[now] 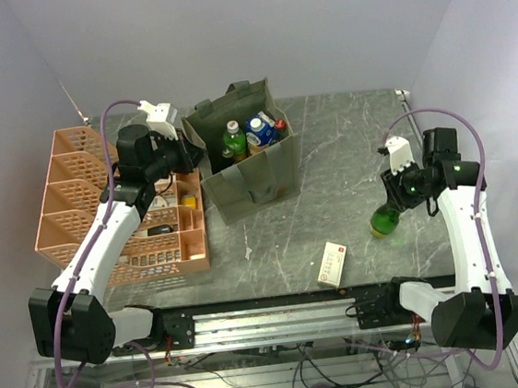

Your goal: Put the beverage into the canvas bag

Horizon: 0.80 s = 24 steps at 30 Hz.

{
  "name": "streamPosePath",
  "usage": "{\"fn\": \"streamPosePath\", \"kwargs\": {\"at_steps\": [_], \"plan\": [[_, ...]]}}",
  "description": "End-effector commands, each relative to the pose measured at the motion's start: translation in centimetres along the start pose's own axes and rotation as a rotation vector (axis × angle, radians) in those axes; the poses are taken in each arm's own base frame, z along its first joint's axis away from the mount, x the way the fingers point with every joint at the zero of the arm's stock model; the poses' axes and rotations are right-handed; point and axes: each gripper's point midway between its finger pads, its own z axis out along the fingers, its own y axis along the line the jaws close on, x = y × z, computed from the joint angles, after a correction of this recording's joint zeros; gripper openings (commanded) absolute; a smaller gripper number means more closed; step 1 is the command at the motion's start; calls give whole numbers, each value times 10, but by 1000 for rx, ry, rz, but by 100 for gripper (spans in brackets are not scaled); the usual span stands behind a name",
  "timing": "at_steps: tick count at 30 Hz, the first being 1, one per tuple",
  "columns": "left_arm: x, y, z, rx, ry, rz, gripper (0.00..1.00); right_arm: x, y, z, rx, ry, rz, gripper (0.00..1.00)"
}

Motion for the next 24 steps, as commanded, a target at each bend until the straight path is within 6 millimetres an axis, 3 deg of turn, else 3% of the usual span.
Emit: {"fn": "streamPosePath", "kwargs": {"at_steps": [1, 8, 18, 24], "plan": [[-9, -2, -6, 4, -24, 29, 7, -62, -5, -31, -1, -226, -44, 0], [-8, -2, -5, 3, -18, 35, 7, -115, -8, -62, -28, -372, -60, 0], [-10, -11, -2, 33, -8, 28, 7, -203, -10, -130, -10, -653, -106, 0], [-10, -14, -1, 38, -1, 35, 7, -253, 15, -160, -63, -778, -166, 0]]}}
